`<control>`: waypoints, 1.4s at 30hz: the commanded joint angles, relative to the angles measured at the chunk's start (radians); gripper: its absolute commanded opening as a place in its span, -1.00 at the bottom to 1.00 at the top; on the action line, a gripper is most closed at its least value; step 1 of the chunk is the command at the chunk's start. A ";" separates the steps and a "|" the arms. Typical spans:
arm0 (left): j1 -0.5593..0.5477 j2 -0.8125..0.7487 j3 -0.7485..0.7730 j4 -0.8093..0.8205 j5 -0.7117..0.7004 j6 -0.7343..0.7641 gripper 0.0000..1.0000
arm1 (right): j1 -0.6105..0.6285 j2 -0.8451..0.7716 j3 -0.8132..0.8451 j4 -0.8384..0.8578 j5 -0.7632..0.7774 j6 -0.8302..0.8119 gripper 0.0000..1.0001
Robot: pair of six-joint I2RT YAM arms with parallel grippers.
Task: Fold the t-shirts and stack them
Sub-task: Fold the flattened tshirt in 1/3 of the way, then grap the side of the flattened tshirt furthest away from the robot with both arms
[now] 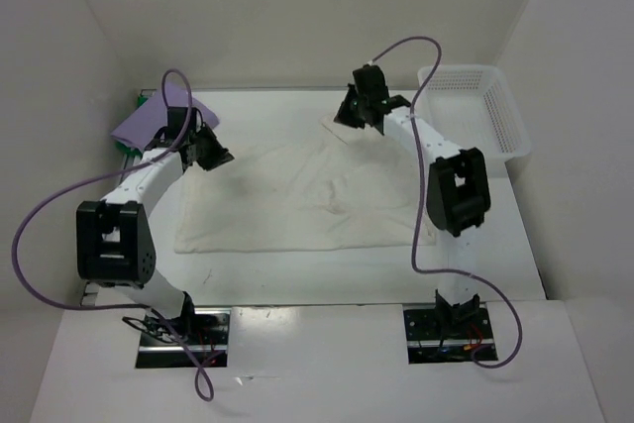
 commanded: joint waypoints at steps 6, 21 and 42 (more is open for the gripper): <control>0.096 0.166 0.141 0.067 -0.189 0.070 -0.53 | -0.102 0.589 0.916 -0.296 0.020 -0.266 -0.70; 0.144 0.391 0.316 0.039 -0.306 0.155 0.31 | -0.127 0.903 1.174 -0.263 -0.140 -0.225 0.03; 0.197 0.420 0.344 0.039 -0.350 0.187 0.31 | -0.128 0.841 1.287 -0.320 -0.011 -0.154 -0.88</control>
